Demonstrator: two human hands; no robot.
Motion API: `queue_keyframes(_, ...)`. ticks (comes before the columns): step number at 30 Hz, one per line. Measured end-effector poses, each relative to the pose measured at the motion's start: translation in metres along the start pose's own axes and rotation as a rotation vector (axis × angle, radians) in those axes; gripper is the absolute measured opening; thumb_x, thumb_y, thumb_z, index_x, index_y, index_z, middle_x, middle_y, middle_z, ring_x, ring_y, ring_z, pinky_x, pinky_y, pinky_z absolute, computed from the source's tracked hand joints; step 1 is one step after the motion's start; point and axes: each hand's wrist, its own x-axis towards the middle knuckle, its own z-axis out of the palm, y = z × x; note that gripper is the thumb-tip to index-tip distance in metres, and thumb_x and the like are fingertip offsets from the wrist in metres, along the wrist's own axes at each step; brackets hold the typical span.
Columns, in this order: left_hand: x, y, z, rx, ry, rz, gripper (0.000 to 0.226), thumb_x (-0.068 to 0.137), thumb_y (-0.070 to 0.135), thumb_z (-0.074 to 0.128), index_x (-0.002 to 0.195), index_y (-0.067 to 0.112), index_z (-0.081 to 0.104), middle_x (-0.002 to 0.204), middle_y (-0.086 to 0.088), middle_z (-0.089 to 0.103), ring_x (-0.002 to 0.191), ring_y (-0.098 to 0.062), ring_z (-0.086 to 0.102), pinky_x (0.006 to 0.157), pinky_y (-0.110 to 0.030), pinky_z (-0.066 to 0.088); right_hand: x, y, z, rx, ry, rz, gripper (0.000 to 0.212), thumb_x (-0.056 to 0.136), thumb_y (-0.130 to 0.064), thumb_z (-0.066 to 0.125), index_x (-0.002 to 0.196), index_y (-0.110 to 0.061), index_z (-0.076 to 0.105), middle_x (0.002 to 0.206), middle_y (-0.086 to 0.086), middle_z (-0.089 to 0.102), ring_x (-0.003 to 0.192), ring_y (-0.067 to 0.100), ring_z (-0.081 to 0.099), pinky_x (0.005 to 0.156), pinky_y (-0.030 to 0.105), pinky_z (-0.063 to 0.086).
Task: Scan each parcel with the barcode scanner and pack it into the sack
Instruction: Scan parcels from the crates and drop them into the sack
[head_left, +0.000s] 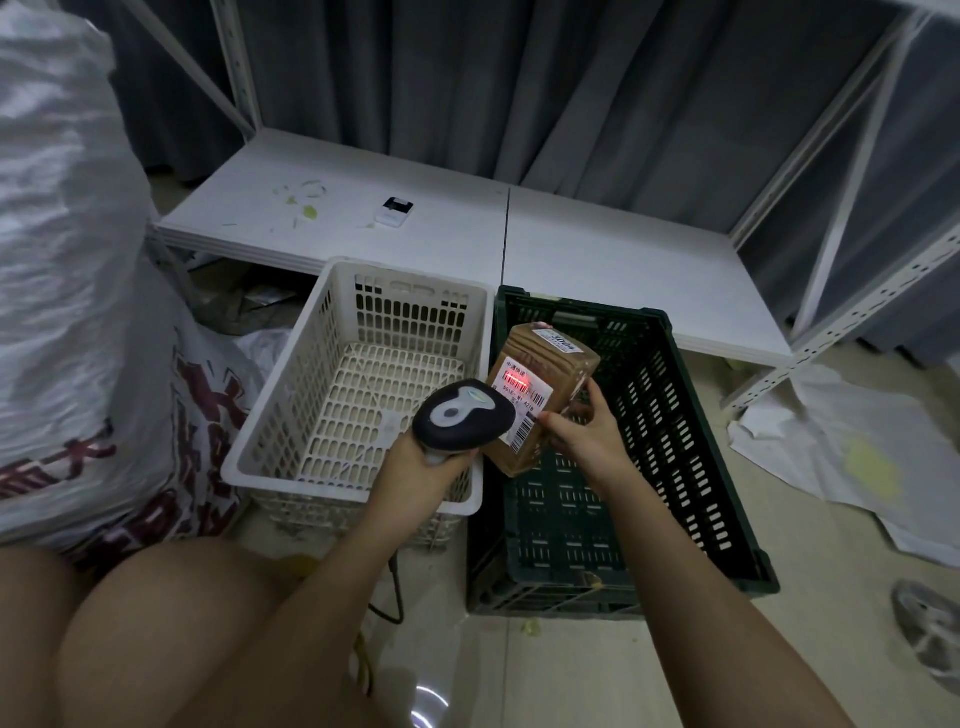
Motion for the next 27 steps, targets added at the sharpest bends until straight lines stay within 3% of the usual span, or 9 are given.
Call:
queue_keyframes(5,0.001,-0.004,-0.001,0.054,0.013,-0.021,0.044,0.081,0.019,0.075,0.122,0.021,0.06,0.113,0.006,0.066,0.108,-0.01,0.06,0.094,-0.029,0.047,0.0,0.002,-0.001,0.009,-0.001,0.0,0.069,0.081,-0.01,0.075,0.138,-0.031,0.042,0.111,-0.001,0.06,0.105,0.018,0.062,0.087,0.038,0.057)
queue_keyframes(11,0.0,-0.003,-0.001,0.012,0.033,-0.014,0.04,0.081,0.017,0.075,0.114,0.03,0.058,0.106,0.015,0.064,0.106,-0.007,0.059,0.093,-0.026,0.046,0.001,0.001,0.001,0.024,0.02,0.006,0.067,0.081,-0.008,0.075,0.136,-0.029,0.044,0.11,-0.001,0.06,0.102,0.015,0.062,0.076,0.029,0.057)
queue_keyframes(16,-0.001,0.005,-0.004,-0.047,0.082,0.017,0.043,0.08,0.007,0.075,0.114,0.026,0.056,0.107,0.011,0.062,0.108,-0.01,0.058,0.089,-0.02,0.044,-0.004,-0.011,0.011,0.061,0.047,-0.003,0.076,0.079,-0.01,0.077,0.142,-0.027,0.038,0.114,0.002,0.06,0.108,0.021,0.062,0.089,0.044,0.056)
queue_keyframes(20,-0.001,0.042,-0.018,-0.105,0.137,0.087,0.046,0.08,0.002,0.073,0.118,0.022,0.056,0.114,0.006,0.061,0.11,-0.011,0.055,0.094,-0.026,0.043,-0.013,-0.041,0.023,0.146,0.029,-0.051,0.082,0.08,-0.009,0.075,0.147,-0.029,0.032,0.123,0.006,0.061,0.109,0.02,0.063,0.091,0.048,0.055)
queue_keyframes(24,-0.009,0.113,-0.046,-0.071,0.213,0.261,0.042,0.082,0.008,0.072,0.117,0.025,0.054,0.107,0.015,0.058,0.103,-0.002,0.054,0.08,-0.01,0.041,-0.031,-0.097,0.044,0.266,-0.029,-0.144,0.08,0.083,-0.007,0.072,0.148,-0.031,0.031,0.127,0.008,0.06,0.108,0.018,0.064,0.084,0.037,0.057)
queue_keyframes(27,-0.024,0.166,-0.075,0.001,0.301,0.366,0.044,0.081,0.018,0.075,0.121,0.018,0.058,0.115,0.006,0.061,0.108,-0.008,0.055,0.086,-0.02,0.044,-0.05,-0.15,0.067,0.327,-0.098,-0.23,0.078,0.084,-0.008,0.072,0.147,-0.031,0.032,0.13,0.009,0.058,0.111,0.021,0.063,0.087,0.04,0.057)
